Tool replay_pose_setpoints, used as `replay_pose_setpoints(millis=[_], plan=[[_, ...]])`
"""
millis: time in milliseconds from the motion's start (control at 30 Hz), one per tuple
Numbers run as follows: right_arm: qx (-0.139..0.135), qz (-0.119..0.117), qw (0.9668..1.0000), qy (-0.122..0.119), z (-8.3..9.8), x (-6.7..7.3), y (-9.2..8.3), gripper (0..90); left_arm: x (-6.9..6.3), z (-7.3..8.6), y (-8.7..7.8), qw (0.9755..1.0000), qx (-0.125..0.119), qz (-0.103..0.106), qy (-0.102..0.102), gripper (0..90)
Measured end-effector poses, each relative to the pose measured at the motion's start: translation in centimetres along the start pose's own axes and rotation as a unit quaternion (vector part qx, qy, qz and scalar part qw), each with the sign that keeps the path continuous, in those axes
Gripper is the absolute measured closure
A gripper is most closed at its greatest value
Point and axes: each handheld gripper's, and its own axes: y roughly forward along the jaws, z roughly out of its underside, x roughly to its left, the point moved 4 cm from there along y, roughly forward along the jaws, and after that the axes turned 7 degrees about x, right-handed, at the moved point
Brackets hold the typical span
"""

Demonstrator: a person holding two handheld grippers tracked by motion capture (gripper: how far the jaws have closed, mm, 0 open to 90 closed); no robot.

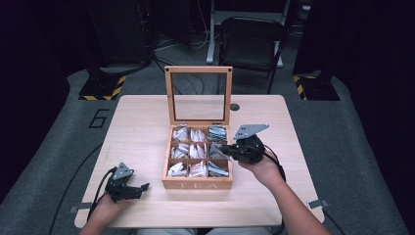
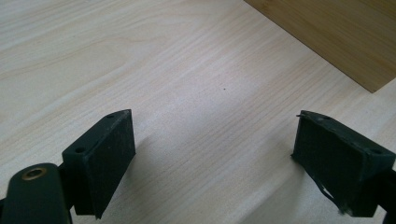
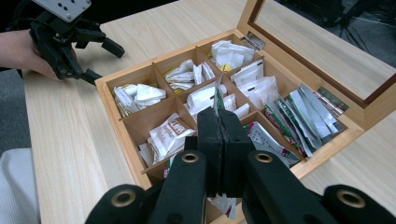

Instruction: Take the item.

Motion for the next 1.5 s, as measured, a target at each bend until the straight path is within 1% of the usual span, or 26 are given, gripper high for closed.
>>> replay_pose_setpoints(millis=[67,200,367,433,467,500,600,733,767,833,867,967,1000,1067,1100,1200,1233,1300,1333,1367,1400,1433,1467,1500], plan=[[0.0,0.001,1.0,0.004,0.0,0.0,-0.2,88.9,0.0,0.0,0.0,1.0,-0.001,0.0,0.001,12.6],[-0.003,0.008,1.0,0.002,0.1,-0.4,-0.6,88.8,0.0,0.0,0.0,1.0,0.0,0.0,0.003,12.6],[-0.008,0.018,0.9998,0.01,0.3,-0.9,-1.4,88.8,0.0,0.0,0.0,1.0,0.0,0.0,0.002,12.5],[-0.008,0.021,0.9997,0.008,0.4,-1.1,-1.6,88.9,0.0,0.0,0.0,1.0,0.0,0.0,0.002,12.5],[-0.008,0.023,0.9996,0.011,0.5,-1.1,-1.7,88.8,0.0,0.0,0.0,1.0,0.0,0.0,0.002,12.6],[-0.01,0.024,0.9996,0.008,0.5,-1.3,-1.8,88.8,0.0,0.0,0.0,1.0,0.0,0.0,0.002,12.5],[-0.009,0.028,0.9995,0.015,0.8,-1.6,-2.2,88.8,0.0,0.0,0.0,1.0,0.0,0.0,0.002,12.5],[-0.011,0.035,0.9992,0.015,1.1,-1.9,-2.7,88.8,0.0,0.0,0.0,1.0,0.0,0.0,0.002,12.5],[-0.01,0.037,0.999,0.021,1.2,-2.0,-2.8,88.8,0.0,0.0,0.0,1.0,0.0,0.0,0.002,12.5],[-0.009,0.041,0.9989,0.022,1.5,-2.2,-3.1,88.8,0.0,0.0,0.0,1.0,0.0,0.0,0.003,12.6],[-0.009,0.043,0.9989,0.018,1.6,-2.4,-3.3,88.8,0.0,0.0,0.0,1.0,0.0,0.0,0.002,12.5],[-0.013,0.047,0.9986,0.021,1.7,-2.6,-3.6,88.9,0.0,0.0,0.0,1.0,0.0,0.0,0.002,12.5],[-0.013,0.049,0.9984,0.025,1.8,-2.7,-3.7,88.8,0.0,0.0,0.0,1.0,0.0,0.0,0.002,12.6],[-0.009,0.053,0.9982,0.029,2.0,-2.8,-3.9,88.8,0.0,0.0,0.0,1.0,0.0,0.0,0.002,12.6],[-0.011,0.054,0.9982,0.024,2.0,-3.0,-4.0,88.8,0.0,0.0,0.0,1.0,0.0,0.0,0.002,12.6],[-0.012,0.058,0.9978,0.028,2.3,-3.3,-4.2,88.8,0.0,0.0,0.0,1.0,0.0,0.0,0.002,12.6],[-0.007,0.061,0.9976,0.031,2.4,-3.3,-4.3,88.8,0.0,0.0,0.0,1.0,0.0,0.0,0.002,12.5],[-0.011,0.064,0.9975,0.029,2.6,-3.5,-4.3,88.8,0.0,0.0,0.0,1.0,0.0,0.0,0.002,12.6],[-0.006,0.065,0.9973,0.034,2.7,-3.5,-4.5,88.8,0.0,0.0,0.0,1.0,0.0,0.0,0.002,12.6],[-0.009,0.067,0.9973,0.03,2.8,-3.7,-4.5,88.8,0.0,0.0,0.0,1.0,0.0,0.0,0.002,12.6],[-0.005,0.068,0.9971,0.033,3.0,-3.8,-4.7,88.8,0.0,0.0,0.0,1.0,0.0,0.0,0.002,12.5],[-0.009,0.07,0.997,0.032,3.1,-4.0,-4.7,88.8,0.0,0.0,0.0,1.0,0.0,0.0,0.002,12.6],[-0.006,0.072,0.9966,0.039,3.3,-4.1,-4.9,88.8,0.0,0.0,0.0,1.0,0.0,0.0,0.002,12.6],[-0.01,0.075,0.9965,0.038,3.4,-4.2,-4.9,88.8,0.0,0.0,0.0,1.0,0.0,0.0,0.002,12.6]])
